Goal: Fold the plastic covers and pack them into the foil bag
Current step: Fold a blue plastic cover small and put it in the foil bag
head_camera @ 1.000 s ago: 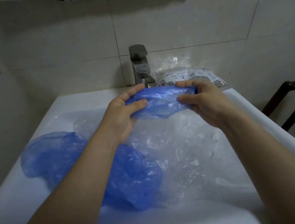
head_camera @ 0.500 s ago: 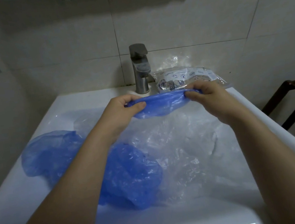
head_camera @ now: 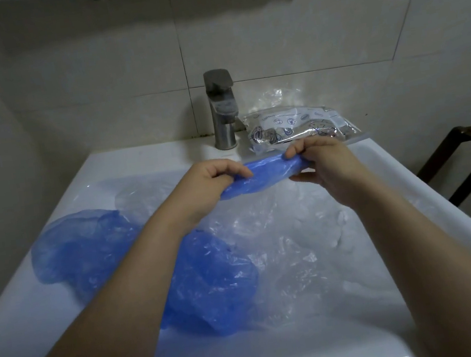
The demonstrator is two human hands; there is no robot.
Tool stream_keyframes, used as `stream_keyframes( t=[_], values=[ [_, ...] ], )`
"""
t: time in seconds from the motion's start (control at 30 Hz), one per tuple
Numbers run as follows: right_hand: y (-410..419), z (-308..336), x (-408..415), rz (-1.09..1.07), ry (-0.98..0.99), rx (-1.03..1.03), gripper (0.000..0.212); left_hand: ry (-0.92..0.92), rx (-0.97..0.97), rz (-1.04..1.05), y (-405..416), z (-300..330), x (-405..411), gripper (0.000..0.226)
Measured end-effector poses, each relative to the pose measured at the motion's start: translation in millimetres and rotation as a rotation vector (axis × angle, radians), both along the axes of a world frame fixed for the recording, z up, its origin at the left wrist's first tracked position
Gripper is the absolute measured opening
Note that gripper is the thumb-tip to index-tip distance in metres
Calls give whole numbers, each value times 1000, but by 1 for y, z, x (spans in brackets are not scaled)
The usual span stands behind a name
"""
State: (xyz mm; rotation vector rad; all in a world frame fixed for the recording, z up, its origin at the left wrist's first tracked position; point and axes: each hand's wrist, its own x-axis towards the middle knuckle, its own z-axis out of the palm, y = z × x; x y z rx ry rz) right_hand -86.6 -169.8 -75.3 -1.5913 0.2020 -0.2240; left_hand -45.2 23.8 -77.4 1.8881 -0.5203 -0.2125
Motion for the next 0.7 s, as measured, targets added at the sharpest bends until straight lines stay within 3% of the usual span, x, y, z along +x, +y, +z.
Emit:
stream_keyframes(
  t=[0.07,0.13,0.23,0.37,0.5,0.7],
  values=[
    [7,0,1,-43,14,24,28,7,-2,51,-4,1,-1,33],
    [13,-4,2,-66,-12,-145,22,38,-52,100,-7,3,-3,18],
    [19,-5,0,-33,-101,-326,24,23,-25,139,-10,0,-4,31],
    [12,2,-4,19,-163,-448,27,-4,-15,126,-8,-1,-3,31],
    [7,1,-3,38,-176,-749,30,36,-58,86,-4,2,-1,29],
    [1,2,-3,-9,-257,-1053,17,46,-20,61,-2,5,-2,30]
  ],
)
